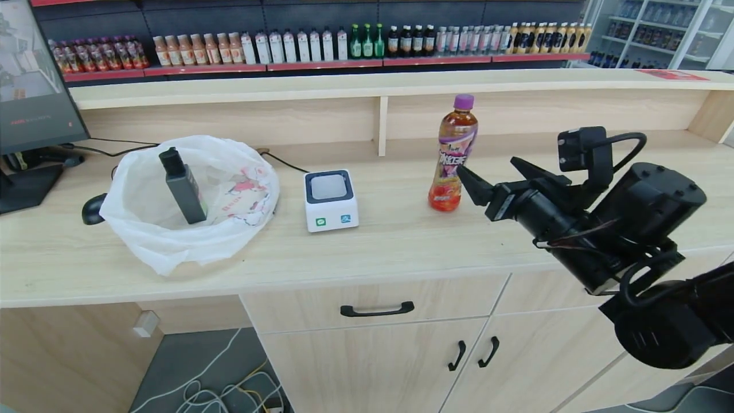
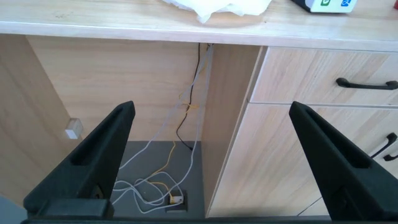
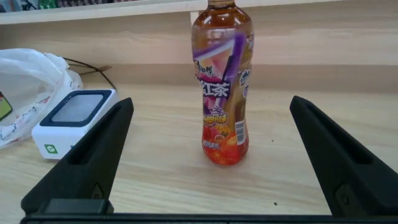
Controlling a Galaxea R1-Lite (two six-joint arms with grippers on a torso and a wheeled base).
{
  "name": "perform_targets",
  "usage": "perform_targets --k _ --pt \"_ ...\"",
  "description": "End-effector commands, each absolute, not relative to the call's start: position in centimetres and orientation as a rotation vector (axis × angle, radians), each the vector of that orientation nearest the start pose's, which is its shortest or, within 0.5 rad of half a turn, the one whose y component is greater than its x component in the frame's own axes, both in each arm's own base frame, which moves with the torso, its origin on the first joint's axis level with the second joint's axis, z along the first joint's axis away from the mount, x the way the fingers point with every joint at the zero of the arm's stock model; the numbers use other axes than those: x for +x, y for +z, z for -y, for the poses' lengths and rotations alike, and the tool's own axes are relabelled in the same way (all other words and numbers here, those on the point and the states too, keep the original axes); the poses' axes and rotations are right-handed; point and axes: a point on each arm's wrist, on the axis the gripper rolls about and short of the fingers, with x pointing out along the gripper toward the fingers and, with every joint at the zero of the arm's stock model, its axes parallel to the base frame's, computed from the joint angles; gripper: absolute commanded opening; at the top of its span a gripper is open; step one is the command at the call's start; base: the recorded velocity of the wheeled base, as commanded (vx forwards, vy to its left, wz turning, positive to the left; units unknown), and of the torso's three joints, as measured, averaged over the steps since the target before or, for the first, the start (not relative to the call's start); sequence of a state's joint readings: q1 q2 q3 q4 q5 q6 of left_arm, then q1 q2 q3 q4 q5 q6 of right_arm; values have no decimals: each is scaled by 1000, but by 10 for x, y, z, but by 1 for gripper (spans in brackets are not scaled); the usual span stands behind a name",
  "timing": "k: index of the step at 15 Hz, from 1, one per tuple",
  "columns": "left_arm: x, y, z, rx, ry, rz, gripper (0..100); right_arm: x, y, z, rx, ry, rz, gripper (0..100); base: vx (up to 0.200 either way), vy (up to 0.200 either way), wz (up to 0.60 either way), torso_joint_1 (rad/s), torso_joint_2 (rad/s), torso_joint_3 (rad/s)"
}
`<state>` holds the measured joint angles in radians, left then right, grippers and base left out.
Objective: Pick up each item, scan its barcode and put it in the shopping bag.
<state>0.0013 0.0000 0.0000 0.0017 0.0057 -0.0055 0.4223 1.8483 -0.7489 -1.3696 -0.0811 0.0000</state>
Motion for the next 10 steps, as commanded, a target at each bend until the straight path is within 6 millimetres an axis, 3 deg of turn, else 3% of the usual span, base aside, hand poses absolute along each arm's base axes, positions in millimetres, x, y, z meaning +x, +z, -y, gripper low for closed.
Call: perform_targets --k 1,7,10 --pt "-23 75 0 -6 8 -2 100 325 188 -141 63 331 248 100 0 0 0 0 0 0" --pt "-23 75 0 -6 8 -2 100 359 179 -151 56 321 215 100 0 0 0 0 0 0" --pt "-23 75 0 -6 8 -2 100 375 178 -147 55 299 211 100 0 0 0 0 0 0"
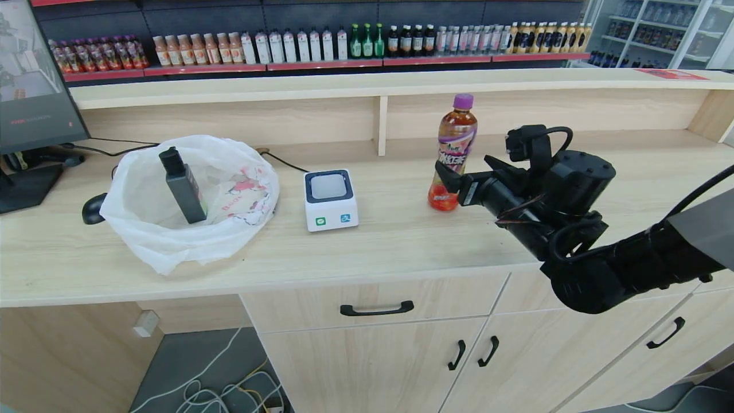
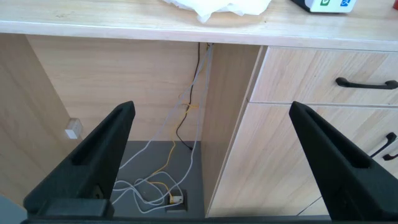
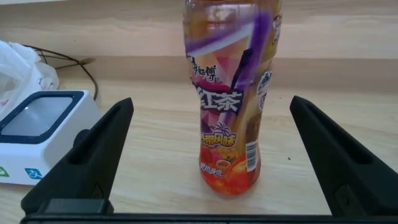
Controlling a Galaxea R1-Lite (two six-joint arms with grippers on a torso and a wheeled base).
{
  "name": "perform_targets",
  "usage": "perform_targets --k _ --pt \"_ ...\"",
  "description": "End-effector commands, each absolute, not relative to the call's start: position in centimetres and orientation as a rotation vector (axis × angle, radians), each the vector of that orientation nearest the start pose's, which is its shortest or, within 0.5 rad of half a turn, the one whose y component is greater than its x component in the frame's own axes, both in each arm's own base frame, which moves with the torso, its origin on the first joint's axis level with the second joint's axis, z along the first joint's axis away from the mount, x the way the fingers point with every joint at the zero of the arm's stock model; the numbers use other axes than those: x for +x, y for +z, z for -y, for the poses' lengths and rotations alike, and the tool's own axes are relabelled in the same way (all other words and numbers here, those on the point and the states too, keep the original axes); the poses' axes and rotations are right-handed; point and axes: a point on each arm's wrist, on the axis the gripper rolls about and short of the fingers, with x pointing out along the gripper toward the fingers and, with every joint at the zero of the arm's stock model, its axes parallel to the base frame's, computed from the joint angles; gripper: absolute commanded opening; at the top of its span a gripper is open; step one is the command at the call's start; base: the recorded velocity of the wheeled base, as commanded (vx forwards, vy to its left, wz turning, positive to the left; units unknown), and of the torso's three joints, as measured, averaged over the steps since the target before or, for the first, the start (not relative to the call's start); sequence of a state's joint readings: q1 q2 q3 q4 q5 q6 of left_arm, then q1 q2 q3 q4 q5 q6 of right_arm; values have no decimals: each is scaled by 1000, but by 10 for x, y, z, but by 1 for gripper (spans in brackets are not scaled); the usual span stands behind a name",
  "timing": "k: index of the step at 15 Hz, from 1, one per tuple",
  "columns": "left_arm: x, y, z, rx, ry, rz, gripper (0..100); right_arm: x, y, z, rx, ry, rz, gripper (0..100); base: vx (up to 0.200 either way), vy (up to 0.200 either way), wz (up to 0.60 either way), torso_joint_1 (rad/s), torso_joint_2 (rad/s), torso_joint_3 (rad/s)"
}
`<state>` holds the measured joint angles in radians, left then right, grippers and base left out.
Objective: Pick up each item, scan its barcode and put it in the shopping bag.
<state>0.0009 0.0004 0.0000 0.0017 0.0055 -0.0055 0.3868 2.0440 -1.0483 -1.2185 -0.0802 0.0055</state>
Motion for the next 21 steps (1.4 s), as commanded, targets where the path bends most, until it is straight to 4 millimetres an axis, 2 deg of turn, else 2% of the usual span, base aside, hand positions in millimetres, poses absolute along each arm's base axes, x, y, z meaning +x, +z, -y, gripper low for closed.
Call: perform_targets --k 1,4,8,13,15,19,21 --pt "-23 75 0 -6 8 -2 100 378 178 -145 58 295 201 100 0 0 0 0 0 0" --pt "-23 75 0 -6 8 -2 100 393 174 -136 46 325 206 100 0 0 0 0 0 0" --pt "-23 75 0 -6 8 -2 100 400 167 -132 43 327 190 100 0 0 0 0 0 0" --pt "-23 76 0 -6 8 0 100 411 170 -136 52 337 213 100 0 0 0 0 0 0" --pt "-23 75 0 -6 8 -2 100 416 178 -139 47 366 206 100 0 0 0 0 0 0" --pt "-23 75 0 -6 8 -2 100 436 187 -146 47 369 212 100 0 0 0 0 0 0" --pt "-23 76 0 -6 8 0 100 440 185 -149 44 370 205 100 0 0 0 0 0 0"
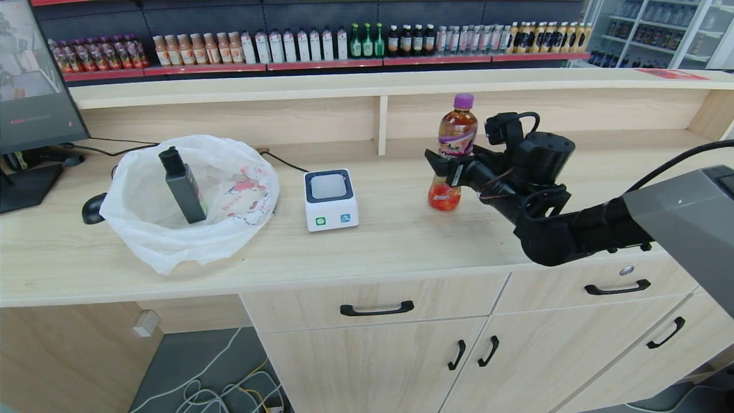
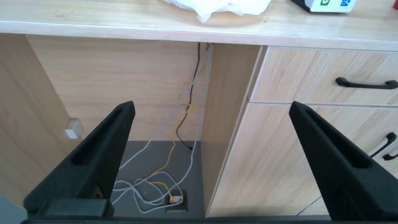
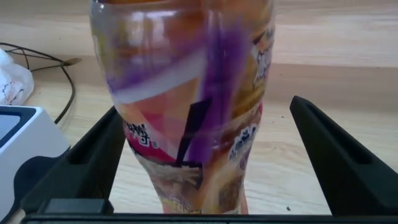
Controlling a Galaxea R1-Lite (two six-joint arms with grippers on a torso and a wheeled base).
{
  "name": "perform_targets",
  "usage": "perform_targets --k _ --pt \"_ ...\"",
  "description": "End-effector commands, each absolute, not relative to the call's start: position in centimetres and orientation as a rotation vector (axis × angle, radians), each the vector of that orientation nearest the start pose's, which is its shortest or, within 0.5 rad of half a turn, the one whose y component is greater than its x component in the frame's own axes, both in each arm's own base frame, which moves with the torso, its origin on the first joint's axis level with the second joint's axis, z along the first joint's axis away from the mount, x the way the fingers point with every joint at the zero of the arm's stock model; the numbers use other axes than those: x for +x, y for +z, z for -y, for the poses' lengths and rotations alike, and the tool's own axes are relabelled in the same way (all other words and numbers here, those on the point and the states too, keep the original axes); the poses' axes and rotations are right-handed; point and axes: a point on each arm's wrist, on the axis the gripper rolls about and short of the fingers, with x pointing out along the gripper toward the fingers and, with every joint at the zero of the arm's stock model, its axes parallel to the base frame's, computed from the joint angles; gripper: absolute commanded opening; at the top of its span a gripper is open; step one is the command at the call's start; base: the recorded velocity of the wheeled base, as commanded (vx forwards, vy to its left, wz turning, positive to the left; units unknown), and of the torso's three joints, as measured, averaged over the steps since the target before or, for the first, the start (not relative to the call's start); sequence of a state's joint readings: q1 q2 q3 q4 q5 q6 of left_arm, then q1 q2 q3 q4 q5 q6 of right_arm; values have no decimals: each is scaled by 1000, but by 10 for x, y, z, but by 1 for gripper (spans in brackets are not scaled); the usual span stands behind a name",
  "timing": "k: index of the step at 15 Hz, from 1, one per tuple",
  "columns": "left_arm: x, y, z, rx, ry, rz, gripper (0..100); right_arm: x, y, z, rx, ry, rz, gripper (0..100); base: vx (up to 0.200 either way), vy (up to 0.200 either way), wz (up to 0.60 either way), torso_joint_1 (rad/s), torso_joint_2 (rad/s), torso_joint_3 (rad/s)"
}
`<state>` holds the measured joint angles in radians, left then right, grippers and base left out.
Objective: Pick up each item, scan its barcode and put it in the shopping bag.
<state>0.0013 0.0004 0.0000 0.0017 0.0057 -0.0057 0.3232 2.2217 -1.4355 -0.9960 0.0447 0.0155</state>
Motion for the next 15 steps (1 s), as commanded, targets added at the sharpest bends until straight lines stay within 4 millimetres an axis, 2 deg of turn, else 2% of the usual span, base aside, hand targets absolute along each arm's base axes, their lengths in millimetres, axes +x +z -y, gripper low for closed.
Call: perform_targets --k 1,5,14,15 --pt "-23 75 0 -6 8 -2 100 442 184 -151 44 372 197 100 0 0 0 0 0 0" --pt "-23 75 0 -6 8 -2 100 452 187 -157 45 376 217 100 0 0 0 0 0 0" --pt "-23 75 0 -6 8 -2 100 453 195 -159 49 382 243 100 0 0 0 0 0 0" --pt "-23 75 0 -6 8 -2 100 453 196 -159 51 382 246 0 0 0 0 0 0 0"
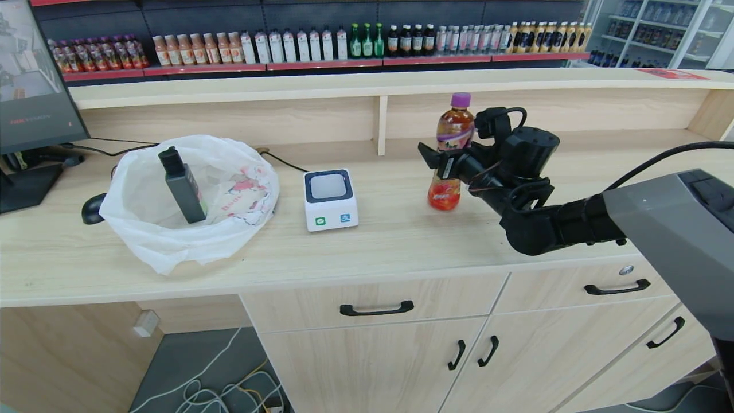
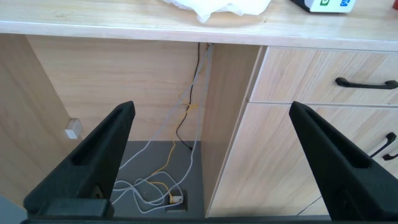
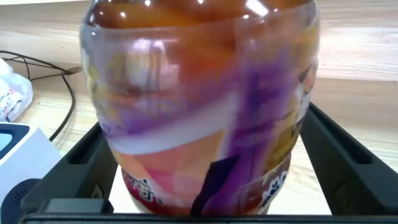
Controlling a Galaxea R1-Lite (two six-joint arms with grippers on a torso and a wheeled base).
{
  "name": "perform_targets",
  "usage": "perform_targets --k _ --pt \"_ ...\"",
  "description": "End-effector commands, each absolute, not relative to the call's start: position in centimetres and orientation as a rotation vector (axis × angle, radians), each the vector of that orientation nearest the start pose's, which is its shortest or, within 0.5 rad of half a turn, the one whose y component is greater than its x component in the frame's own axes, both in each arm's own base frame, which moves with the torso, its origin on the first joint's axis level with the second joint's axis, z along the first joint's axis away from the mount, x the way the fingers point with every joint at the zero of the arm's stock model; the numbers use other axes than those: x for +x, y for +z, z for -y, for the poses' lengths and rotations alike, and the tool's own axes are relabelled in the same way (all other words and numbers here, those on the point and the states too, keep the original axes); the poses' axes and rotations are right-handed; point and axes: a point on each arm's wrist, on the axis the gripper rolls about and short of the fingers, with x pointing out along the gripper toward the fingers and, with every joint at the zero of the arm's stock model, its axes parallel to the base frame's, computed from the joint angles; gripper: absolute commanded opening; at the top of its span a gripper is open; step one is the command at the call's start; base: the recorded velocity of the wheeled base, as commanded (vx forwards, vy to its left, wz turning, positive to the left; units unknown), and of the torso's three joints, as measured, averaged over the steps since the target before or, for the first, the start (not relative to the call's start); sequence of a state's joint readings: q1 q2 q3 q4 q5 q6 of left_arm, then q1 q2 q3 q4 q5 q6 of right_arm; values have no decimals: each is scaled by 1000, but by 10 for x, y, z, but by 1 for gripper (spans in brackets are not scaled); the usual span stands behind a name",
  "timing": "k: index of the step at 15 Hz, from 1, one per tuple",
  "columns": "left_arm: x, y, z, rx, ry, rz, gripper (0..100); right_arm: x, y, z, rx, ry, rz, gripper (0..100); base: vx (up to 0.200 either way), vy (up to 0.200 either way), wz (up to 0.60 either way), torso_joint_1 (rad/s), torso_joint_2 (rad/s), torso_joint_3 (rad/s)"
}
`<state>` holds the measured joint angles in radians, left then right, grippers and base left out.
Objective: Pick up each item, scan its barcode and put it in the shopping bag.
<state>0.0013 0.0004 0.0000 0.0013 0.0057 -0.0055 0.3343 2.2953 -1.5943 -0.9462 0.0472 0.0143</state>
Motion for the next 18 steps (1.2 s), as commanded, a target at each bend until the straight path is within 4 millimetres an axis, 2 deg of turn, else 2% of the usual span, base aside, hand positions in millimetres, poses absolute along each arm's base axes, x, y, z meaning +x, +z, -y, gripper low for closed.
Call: perform_targets --k 1,11,15,17,18 --pt "-23 75 0 -6 8 -2 100 453 197 -158 50 382 248 0 0 0 0 0 0 0" --pt "-23 75 0 -6 8 -2 100 447 210 -158 47 377 277 0 0 0 0 0 0 0" --pt "-23 75 0 -6 8 -2 100 435 234 -155 35 379 325 0 0 0 0 0 0 0" --pt "-23 75 0 -6 8 -2 100 424 253 -151 20 372 354 0 0 0 0 0 0 0" --pt "-23 76 0 -6 8 0 100 423 255 -150 19 372 357 0 0 0 0 0 0 0"
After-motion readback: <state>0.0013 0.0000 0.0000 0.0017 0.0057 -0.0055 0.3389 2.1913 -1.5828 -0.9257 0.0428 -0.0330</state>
